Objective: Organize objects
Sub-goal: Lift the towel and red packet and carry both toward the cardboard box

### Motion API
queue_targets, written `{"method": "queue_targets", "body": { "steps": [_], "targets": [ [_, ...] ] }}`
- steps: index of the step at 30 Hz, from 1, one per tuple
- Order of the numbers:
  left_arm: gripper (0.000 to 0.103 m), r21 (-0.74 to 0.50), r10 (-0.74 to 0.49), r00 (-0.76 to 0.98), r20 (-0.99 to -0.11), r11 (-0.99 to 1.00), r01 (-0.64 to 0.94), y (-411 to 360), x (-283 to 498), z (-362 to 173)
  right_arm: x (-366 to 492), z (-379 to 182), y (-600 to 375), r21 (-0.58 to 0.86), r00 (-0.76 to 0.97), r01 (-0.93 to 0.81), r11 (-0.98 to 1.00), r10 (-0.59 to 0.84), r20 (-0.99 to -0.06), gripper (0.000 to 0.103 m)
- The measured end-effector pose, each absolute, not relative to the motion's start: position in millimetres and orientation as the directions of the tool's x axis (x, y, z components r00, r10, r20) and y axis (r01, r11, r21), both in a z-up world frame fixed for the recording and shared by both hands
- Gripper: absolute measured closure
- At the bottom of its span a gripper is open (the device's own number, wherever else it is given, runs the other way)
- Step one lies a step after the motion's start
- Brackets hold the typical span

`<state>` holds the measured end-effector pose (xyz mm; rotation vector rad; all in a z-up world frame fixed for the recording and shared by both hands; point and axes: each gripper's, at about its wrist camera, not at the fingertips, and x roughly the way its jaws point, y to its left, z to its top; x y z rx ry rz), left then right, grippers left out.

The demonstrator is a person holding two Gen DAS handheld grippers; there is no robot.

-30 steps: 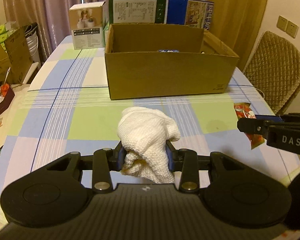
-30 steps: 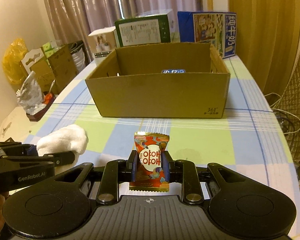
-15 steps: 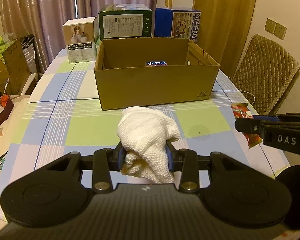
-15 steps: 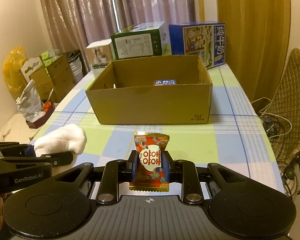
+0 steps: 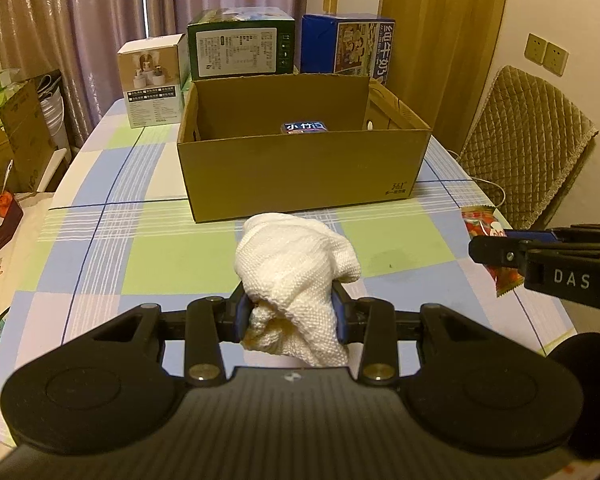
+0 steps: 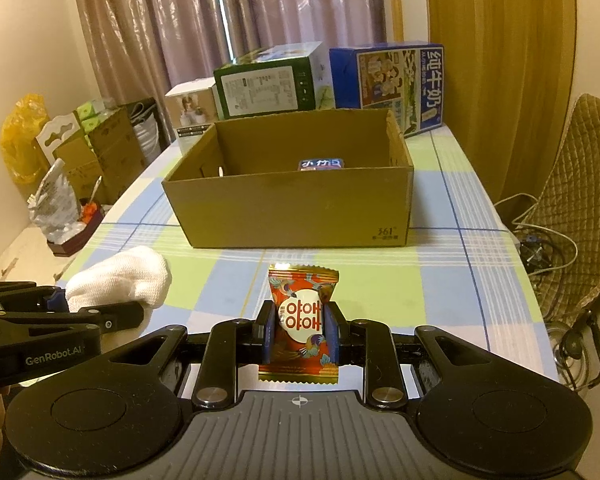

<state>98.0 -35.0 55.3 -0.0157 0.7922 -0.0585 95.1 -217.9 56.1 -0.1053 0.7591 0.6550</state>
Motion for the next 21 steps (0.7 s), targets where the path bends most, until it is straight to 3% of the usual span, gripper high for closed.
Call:
{"method": "queue_targets", "body": {
  "steps": [21],
  "targets": [
    [0.069,-0.034,-0.057,0.708,-0.704,0.998,0.047,-27.3,142.0,73.4,128.7,61.1,-217.9,0.121,0.534,-0.597,0.793,0.505,-0.678,0.081]
  ]
}}
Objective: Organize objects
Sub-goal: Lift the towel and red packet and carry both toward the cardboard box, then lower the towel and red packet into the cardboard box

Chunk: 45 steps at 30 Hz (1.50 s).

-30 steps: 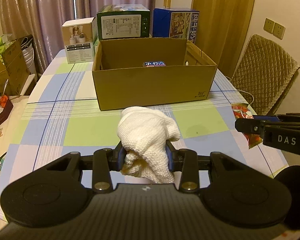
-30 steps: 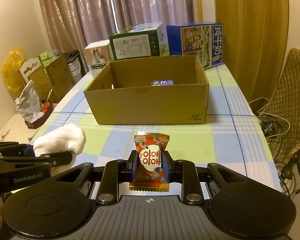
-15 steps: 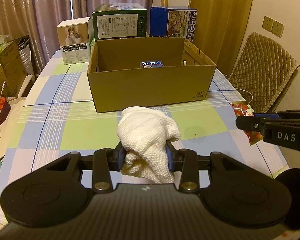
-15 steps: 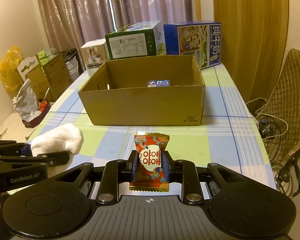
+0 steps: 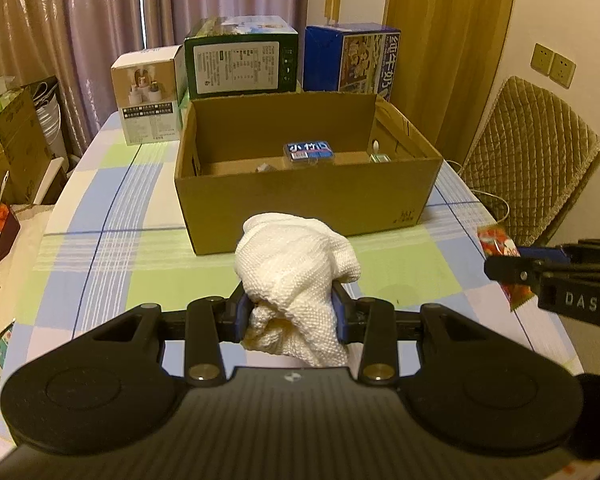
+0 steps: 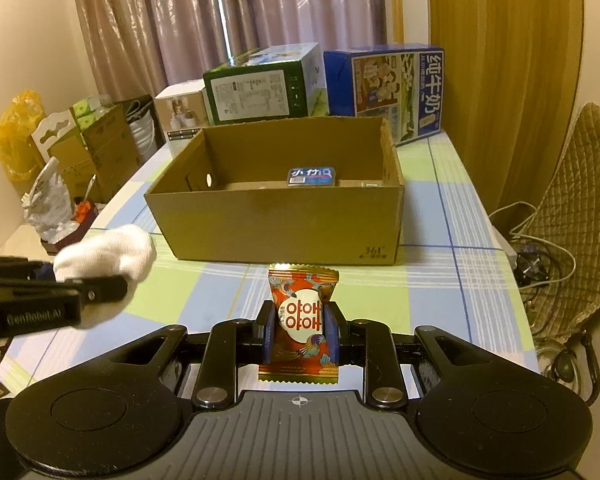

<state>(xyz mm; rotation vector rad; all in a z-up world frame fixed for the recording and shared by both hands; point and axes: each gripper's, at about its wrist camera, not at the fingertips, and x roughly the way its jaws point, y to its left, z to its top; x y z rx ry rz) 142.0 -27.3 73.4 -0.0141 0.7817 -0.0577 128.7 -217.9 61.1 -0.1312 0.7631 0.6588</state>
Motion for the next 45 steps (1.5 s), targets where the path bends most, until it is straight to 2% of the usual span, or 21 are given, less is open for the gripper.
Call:
{"method": "queue_targets", "body": {
  "steps": [21,45],
  "targets": [
    [0.069,-0.007,-0.062,0.721,-0.690,0.997,0.079,-23.1,197.0,97.9,181.9,88.6,-199.7,0.130,0.506,-0.625,0.770,0.526,-0.684,0.080],
    [0.069,0.021,-0.074,0.692,-0.718,0.992,0.128,-13.9,265.2,102.6,246.6,119.8,-146.1,0.127,0.457,-0.677,0.725,0.549,-0.700,0.080]
  ]
}}
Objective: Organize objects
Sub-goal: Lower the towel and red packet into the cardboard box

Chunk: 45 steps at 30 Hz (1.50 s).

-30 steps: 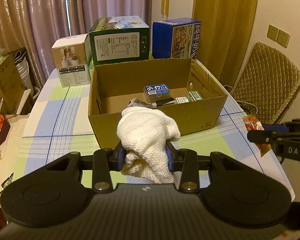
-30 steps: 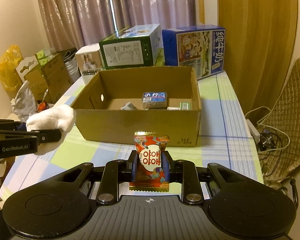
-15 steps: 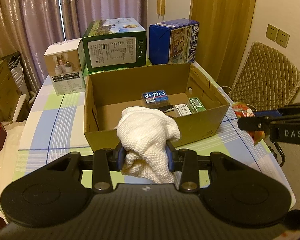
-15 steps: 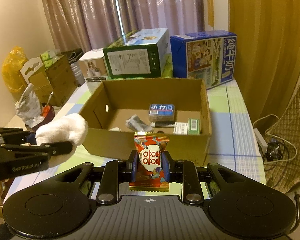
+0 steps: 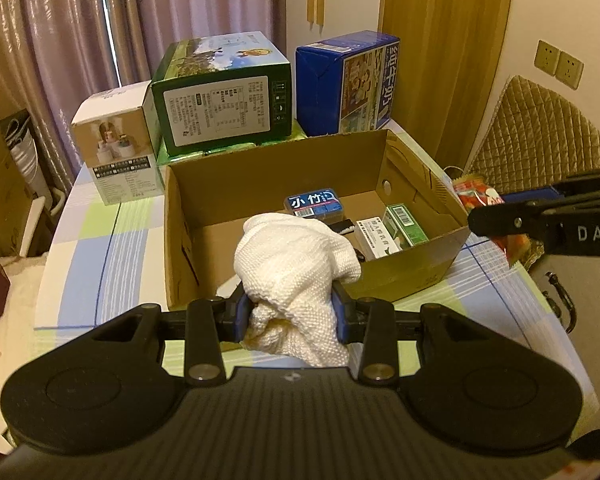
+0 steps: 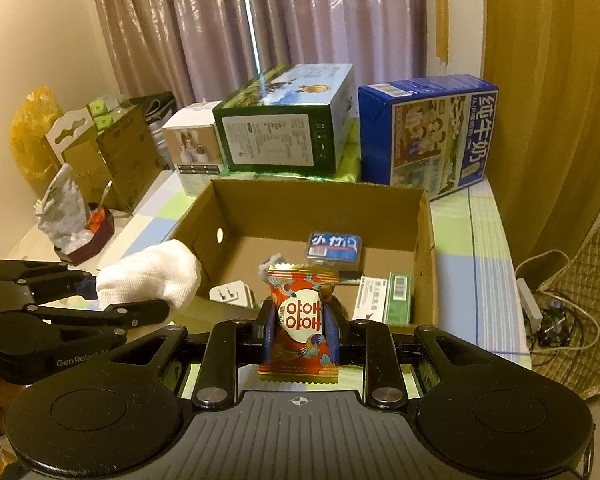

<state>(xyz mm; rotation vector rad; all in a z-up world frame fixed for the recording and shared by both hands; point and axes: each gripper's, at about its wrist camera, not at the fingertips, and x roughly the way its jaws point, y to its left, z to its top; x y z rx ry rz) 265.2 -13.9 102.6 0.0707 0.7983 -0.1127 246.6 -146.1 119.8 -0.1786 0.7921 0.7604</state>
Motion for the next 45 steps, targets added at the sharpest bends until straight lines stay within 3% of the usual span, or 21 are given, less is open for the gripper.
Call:
{"method": "queue_targets", "body": {
  "steps": [35,45],
  "targets": [
    [0.069,0.081,-0.051,0.637,-0.769,0.981,0.176,-6.3,343.3,94.4,323.0,104.1,-114.6,0.103,0.415,-0.670,0.735,0.486,-0.769,0.080],
    [0.069,0.001,-0.102,0.594,-0.798,0.985,0.171,1.7,369.3,95.0,344.3,103.3,-104.0,0.119,0.395,-0.664,0.738,0.482,-0.782,0.080]
  ]
}}
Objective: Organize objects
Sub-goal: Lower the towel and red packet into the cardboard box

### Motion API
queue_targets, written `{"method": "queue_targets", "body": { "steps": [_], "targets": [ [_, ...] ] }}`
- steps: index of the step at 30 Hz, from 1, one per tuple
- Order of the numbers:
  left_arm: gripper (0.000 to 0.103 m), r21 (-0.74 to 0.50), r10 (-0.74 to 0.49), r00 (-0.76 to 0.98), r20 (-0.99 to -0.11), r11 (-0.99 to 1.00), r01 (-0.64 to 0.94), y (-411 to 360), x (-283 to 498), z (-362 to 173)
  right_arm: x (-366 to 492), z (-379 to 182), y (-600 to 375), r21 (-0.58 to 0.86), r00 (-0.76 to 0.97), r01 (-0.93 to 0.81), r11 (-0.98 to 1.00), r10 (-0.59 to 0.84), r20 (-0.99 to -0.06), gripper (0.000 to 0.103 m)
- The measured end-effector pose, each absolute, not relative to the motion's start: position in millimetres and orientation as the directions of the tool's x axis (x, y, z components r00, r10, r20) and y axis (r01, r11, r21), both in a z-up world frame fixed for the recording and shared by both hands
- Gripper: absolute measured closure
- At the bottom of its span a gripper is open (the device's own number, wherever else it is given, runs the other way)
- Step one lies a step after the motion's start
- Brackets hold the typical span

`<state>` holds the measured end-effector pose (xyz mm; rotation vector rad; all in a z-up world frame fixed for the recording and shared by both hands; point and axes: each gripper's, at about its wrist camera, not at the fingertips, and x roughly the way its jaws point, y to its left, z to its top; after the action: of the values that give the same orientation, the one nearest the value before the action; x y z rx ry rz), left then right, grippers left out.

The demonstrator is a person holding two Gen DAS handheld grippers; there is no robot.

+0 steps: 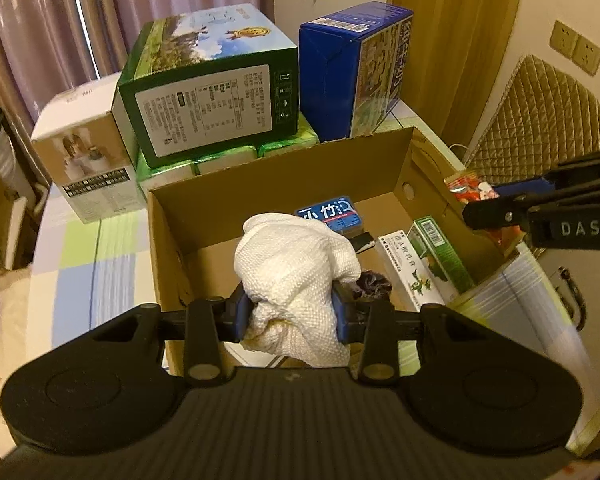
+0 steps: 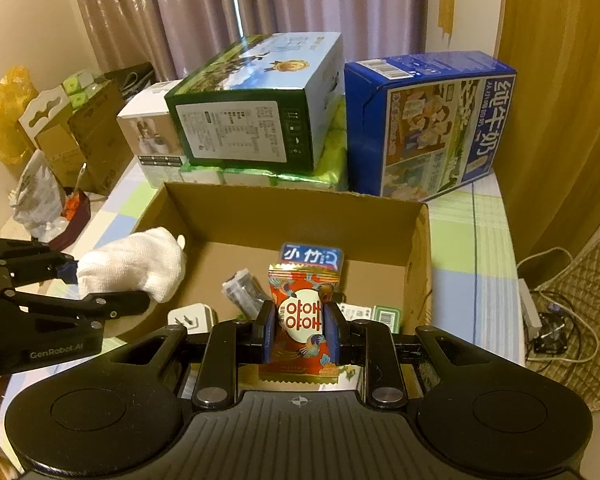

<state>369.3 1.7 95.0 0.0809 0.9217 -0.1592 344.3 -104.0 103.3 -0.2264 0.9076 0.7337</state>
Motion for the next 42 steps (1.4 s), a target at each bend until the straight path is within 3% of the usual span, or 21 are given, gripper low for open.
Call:
{"method": "queue_targets", "body": {
  "steps": [30,32,36,42],
  "targets": [
    [0.068,-0.031,-0.101,0.560,-0.822,0.991,0.133,12.9,406.3,82.2,376.4,80.6,-95.6,0.144,0.370,-0.625,0.767,0.454,-0.810,0.080],
    [0.067,-0.040,-0.103,0.564,-0.820,0.992,0.123,13.9,409.2,81.7,377.9,79.8,-96.0,0.146,0.370,-0.623,0.768,0.454,-0.810,0.080],
    [0.054,-0.092,-0.132,0.581,-0.803,0.991,0.099,20.0,414.8,79.1,380.1,76.6,-96.7,0.147,0.368,-0.620,0.771,0.451,-0.813,0.080],
    [0.053,-0.067,-0.108,0.593,-0.798,0.994,0.092,21.3,414.0,78.1,382.5,70.7,-99.0,0.154,0.362,-0.612,0.776,0.448,-0.817,0.080]
  ]
}}
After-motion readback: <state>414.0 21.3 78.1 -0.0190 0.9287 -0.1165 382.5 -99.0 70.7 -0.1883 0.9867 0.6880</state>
